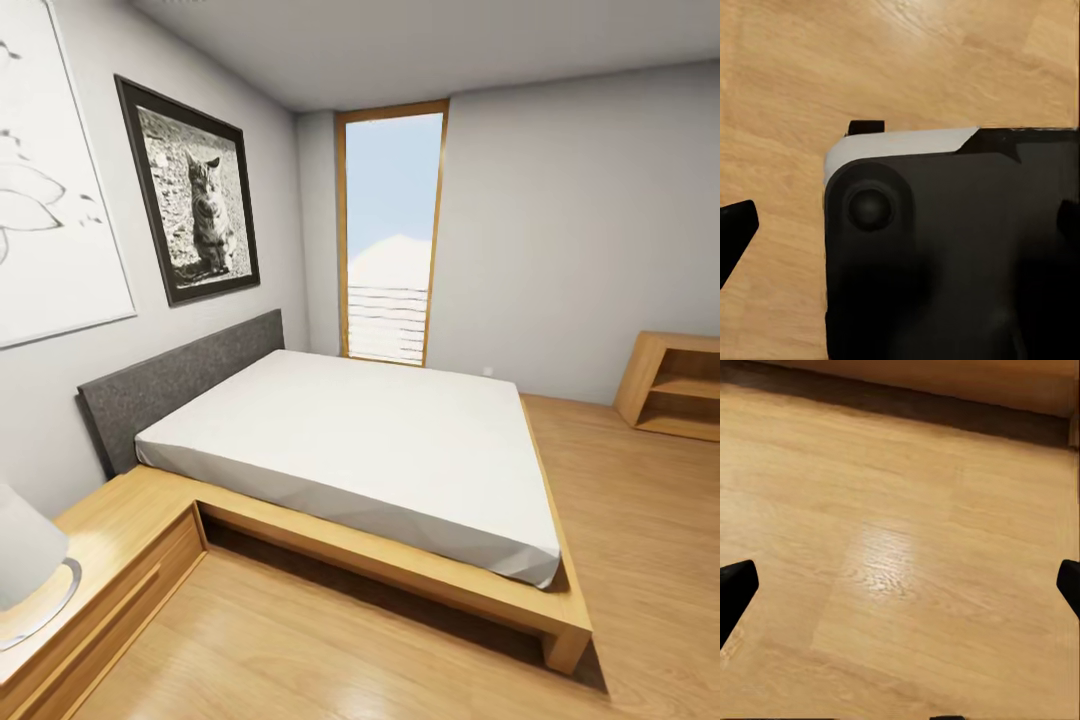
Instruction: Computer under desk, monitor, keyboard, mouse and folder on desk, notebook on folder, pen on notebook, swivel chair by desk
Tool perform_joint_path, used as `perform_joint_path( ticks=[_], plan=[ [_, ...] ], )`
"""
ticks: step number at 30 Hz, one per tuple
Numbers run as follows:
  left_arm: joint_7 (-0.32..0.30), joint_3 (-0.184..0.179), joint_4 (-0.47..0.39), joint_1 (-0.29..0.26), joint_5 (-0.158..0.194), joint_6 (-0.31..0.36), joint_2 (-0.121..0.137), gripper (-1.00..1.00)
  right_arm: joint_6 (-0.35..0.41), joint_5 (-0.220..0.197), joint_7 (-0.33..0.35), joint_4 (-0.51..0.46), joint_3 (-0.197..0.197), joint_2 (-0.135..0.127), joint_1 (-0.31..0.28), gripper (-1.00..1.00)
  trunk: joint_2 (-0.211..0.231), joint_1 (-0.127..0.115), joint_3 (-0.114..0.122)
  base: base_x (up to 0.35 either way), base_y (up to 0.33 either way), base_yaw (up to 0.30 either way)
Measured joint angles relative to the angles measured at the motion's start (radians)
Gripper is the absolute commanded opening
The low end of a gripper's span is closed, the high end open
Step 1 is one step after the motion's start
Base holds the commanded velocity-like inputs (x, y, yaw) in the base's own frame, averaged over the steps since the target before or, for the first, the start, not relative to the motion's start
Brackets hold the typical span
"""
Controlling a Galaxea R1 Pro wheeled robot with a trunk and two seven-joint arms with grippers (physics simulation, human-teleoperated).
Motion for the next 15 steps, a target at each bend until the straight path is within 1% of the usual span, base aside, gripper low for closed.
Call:
perform_joint_path(
  ticks=[1,3,5,8,11,14,15],
  plan=[
    [0.0,0.0,-0.013,0.0,0.0,0.0,0.0,1.0,0.0,-0.007,-0.004,-0.02,0.0,0.006,-0.001,1.0,0.007,-0.004,0.003,0.0,0.0,0.0],
    [-0.003,-0.001,-0.045,0.0,0.002,-0.001,-0.008,1.0,0.0,-0.033,-0.029,-0.102,0.0,0.044,-0.015,1.0,0.021,-0.012,0.009,0.0,0.0,0.0],
    [-0.005,0.0,-0.058,0.0,0.003,-0.002,-0.015,1.0,-0.001,-0.044,-0.042,-0.128,-0.002,0.055,-0.022,1.0,0.035,-0.019,0.016,0.0,0.0,0.0],
    [-0.005,0.0,-0.081,0.0,0.003,-0.009,-0.022,1.0,-0.002,-0.05,-0.049,-0.141,-0.002,0.06,-0.026,1.0,0.056,-0.031,0.025,0.0,0.0,0.0],
    [-0.003,0.0,-0.138,0.0,0.006,-0.024,-0.031,1.0,-0.002,-0.053,-0.054,-0.146,-0.003,0.063,-0.028,1.0,0.077,-0.042,0.034,0.0,0.0,0.0],
    [0.001,0.0,-0.176,0.0,0.015,-0.029,-0.032,1.0,-0.004,-0.054,-0.055,-0.142,-0.003,0.064,-0.029,1.0,0.098,-0.054,0.044,0.0,0.0,0.0],
    [0.003,0.003,-0.259,-0.001,0.072,-0.033,-0.025,1.0,-0.006,-0.055,-0.055,-0.131,-0.004,0.065,-0.029,1.0,0.105,-0.058,0.047,0.0,0.0,0.0]
  ],
)
